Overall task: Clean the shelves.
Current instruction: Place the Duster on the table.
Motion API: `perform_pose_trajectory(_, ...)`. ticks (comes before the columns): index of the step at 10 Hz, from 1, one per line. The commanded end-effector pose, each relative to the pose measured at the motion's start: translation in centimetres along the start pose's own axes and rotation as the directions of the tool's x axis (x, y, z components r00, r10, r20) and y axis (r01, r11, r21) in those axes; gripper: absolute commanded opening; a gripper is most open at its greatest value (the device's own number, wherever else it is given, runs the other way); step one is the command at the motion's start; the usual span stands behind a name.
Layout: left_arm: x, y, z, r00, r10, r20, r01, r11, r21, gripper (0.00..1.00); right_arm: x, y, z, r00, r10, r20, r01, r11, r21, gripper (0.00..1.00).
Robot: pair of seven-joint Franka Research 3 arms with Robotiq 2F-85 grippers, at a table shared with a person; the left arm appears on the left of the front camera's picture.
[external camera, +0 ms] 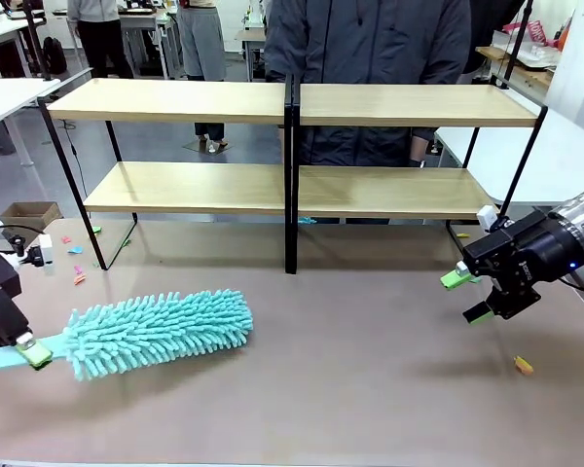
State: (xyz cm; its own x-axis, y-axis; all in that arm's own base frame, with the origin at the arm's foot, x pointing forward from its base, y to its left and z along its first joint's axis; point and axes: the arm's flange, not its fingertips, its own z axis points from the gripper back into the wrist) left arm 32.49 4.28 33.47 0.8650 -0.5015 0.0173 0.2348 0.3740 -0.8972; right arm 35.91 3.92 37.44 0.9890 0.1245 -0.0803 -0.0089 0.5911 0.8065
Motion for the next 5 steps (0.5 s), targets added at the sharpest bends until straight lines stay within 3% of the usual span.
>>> perform_pose_trajectory(1,0.2,0.0,-0.2,0.999,-0.003,0.035,0.003,1.0,-0.01,0.71,-0.2,-0.1,0.5,1.0,0.014,-0.004,-0.014,1.0,-0.003,1.0)
perform_pose_trajectory(2,0.2,-0.3,0.4,0.997,-0.006,0.074,0.005,1.0,0.023,1.0,-0.2,-0.1,0.5,1.0,0.014,-0.004,-0.014,1.0,-0.003,1.0)
perform_pose_trajectory(3,-0.3,-1.3,2.2,0.981,-0.014,0.194,-0.007,0.994,0.107,1.0,-0.2,-0.1,0.5,1.0,0.014,-0.004,-0.014,1.0,-0.003,1.0)
perform_pose_trajectory(4,-1.3,-2.6,4.5,0.924,-0.05,0.38,-0.025,0.982,0.189,1.0,-0.2,-0.1,0.5,1.0,0.014,-0.004,-0.014,1.0,-0.003,1.0)
perform_pose_trajectory(5,-2.8,-3.8,7.1,0.781,-0.11,0.615,-0.106,0.947,0.303,0.97,-0.2,-0.1,0.5,1.0,0.014,-0.004,-0.014,1.0,-0.003,1.0)
